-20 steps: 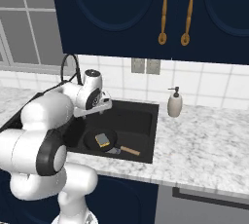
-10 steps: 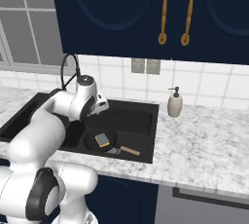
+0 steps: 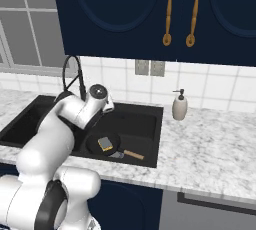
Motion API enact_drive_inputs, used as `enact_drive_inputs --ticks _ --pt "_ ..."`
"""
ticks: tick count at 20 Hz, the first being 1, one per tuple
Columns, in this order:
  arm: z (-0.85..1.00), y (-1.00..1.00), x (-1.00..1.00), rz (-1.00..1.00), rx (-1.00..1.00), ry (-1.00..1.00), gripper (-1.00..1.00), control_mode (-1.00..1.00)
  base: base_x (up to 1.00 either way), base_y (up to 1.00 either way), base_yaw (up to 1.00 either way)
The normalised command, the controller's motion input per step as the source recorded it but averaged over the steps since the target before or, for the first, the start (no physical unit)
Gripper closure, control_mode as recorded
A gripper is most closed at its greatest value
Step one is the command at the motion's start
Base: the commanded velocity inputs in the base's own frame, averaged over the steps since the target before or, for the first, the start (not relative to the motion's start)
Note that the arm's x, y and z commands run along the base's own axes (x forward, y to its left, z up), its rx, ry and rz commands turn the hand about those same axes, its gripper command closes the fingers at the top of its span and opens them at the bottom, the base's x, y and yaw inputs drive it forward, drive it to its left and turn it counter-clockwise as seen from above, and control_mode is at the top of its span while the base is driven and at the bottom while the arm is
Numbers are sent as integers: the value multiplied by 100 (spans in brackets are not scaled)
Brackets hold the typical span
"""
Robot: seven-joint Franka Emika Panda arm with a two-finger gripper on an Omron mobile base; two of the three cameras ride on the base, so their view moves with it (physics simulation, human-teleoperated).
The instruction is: Pick the pan and sponge and place them into the sink. Then turn on the water.
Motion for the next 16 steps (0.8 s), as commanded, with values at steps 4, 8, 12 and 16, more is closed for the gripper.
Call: enact_drive_inputs --ticks 4,8,12,16 --pt "29 1 16 0 21 -28 -100 -100 0 0 0" --pt "41 6 19 0 12 -25 -100 -100 0 0 0" --pt "23 30 63 0 6 -6 -100 -100 0 0 0" --pt "2 13 29 0 18 -12 -100 -100 0 0 0"
